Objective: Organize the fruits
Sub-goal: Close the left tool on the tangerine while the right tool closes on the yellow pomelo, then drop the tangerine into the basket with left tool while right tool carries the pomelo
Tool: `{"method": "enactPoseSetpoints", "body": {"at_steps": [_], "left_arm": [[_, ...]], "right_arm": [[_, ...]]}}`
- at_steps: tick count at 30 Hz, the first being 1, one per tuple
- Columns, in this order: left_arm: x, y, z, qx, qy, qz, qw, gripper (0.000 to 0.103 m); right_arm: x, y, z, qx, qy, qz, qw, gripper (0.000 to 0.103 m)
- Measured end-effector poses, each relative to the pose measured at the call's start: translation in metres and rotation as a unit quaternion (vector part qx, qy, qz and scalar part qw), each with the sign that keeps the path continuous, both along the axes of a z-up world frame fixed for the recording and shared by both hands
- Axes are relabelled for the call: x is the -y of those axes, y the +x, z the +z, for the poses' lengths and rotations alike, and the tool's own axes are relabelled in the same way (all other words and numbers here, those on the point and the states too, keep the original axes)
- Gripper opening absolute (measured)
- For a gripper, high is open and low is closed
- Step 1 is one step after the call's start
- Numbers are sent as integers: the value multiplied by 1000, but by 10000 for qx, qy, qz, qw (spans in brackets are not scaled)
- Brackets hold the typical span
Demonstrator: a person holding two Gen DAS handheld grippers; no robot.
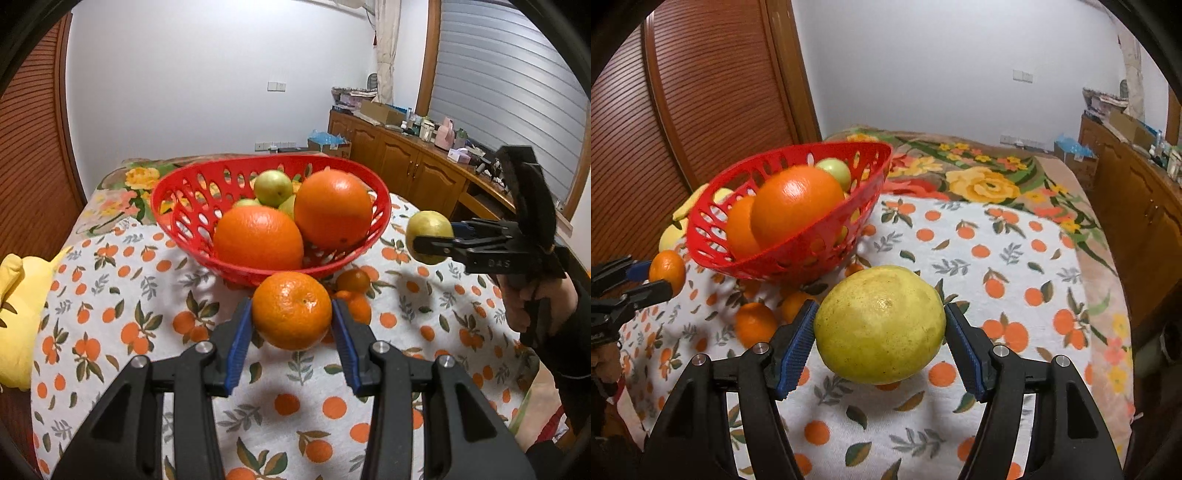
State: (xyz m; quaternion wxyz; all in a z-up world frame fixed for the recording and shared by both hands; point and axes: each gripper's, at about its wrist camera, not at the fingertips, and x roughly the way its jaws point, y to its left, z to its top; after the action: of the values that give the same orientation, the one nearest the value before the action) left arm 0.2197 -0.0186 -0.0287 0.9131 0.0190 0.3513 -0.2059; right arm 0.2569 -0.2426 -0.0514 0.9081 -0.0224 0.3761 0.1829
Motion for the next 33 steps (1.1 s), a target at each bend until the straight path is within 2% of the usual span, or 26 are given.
{"method": "enactPoseSetpoints", "body": {"at_steps": [9, 16, 22, 33], "left_arm": [[-2, 14, 14, 120, -16, 66, 9999, 42], [-7, 37, 23, 161, -9, 147, 9998, 42], [-12, 64, 29, 165, 16, 217, 9996, 42], [-22, 113, 21, 22, 100, 359, 9993, 43]], "right_arm": [[-5, -15, 43, 459, 72, 123, 9988, 70], [-23, -4, 63, 640, 66, 378, 9972, 70], [-38, 17, 71, 670, 42, 563, 9962, 70], [-70, 57, 75, 695, -30, 877, 9937, 70]]}}
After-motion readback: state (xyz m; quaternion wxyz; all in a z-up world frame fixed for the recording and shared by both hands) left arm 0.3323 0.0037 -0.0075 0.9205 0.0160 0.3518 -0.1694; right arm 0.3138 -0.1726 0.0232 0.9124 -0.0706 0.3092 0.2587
